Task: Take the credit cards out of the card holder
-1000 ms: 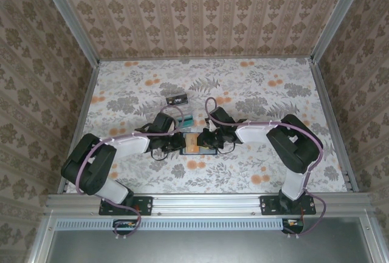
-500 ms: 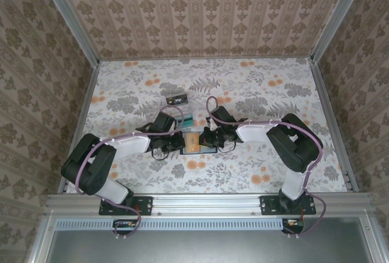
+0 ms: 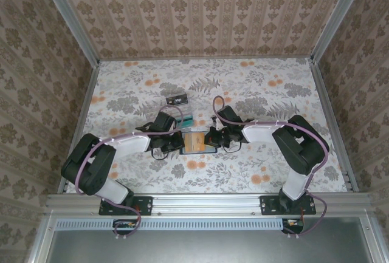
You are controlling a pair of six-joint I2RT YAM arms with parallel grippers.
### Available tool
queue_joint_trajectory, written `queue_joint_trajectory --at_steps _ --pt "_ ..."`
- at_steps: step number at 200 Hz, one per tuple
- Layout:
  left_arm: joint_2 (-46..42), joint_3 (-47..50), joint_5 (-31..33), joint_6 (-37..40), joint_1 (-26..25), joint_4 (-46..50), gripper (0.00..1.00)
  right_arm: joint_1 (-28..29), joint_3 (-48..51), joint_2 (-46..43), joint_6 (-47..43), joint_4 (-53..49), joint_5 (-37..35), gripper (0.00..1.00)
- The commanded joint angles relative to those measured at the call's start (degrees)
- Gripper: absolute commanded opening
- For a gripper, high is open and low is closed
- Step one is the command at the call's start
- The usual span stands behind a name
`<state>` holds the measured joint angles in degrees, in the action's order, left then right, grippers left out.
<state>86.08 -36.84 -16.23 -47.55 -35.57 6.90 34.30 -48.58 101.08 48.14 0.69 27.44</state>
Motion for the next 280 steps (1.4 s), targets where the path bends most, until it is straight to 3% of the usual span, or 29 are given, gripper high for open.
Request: queue_joint_trajectory --at_steps 1,54,70,87,127,201,253,280 --pt "-0.7 0.2 3.9 0.9 0.7 7.6 0.00 -0.9 1.4 -1.7 -0.8 -2.2 -1.1 0.00" --pt "-1.8 0.4 2.5 1.5 0.9 7.5 0.00 -2.4 2.5 -3.1 -2.7 -1.0 3.0 0.00" --pt "-3.4 -0.4 2.6 2.1 0.7 7.7 0.15 -2.3 2.5 -3.0 -2.6 -0.9 2.8 0.00" --pt "-5.6 -1.5 2.2 3.1 -0.3 7.3 0.17 -2.2 2.4 -2.7 -2.6 -0.7 2.8 0.01" --pt "-5.4 -4.3 2.2 4.1 -3.5 5.6 0.15 -1.8 1.8 -1.7 -2.3 0.0 2.8 0.04" --pt "4.1 -3.9 -0.6 2.4 -5.6 1.9 0.08 -1.1 1.1 0.2 -1.3 1.9 3.0 0.22" --pt "4.0 -3.6 -0.4 2.2 -6.0 2.0 0.07 -0.3 0.1 2.3 -0.6 2.9 3.2 0.23" --pt "3.8 -3.7 -0.1 2.3 -6.0 2.8 0.06 -0.2 -0.3 2.0 -1.0 1.2 1.7 0.31"
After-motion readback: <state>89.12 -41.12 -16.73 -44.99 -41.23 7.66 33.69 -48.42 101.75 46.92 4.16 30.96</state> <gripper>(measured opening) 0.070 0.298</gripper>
